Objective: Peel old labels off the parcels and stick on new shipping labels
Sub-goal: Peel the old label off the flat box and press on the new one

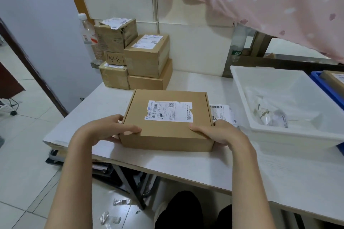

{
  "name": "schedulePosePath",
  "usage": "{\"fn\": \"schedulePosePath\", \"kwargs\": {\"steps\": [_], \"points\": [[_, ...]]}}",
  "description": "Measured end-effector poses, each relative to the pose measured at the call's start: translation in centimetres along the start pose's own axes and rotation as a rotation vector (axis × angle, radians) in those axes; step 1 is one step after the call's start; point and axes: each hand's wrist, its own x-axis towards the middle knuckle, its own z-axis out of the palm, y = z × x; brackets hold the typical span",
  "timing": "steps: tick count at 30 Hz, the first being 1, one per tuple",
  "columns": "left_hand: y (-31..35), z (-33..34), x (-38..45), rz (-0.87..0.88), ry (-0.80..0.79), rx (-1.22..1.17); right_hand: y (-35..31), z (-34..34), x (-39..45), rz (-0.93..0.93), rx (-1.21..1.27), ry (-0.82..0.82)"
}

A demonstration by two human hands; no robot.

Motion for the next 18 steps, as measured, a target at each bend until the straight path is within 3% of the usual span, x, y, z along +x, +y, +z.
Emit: {"fn": "schedulePosePath", "kwargs": {"steps": [3,10,18], "points": [[1.2,-0.7,0.5,-0.062,-0.067,0.059,-0.6,-1.3,0.8,0.002,-0.087,-0.085],[2.2,-0.8,0.1,-0.154,-0.083,0.028,-1.3,-1.8,0.1,-0.004,0.013,-0.205],[1.1,0.7,-0.2,-0.046,-0.020,-0.023,-1.2,-1.8,-0.8,-0.043,-0.075,-0.063]]}}
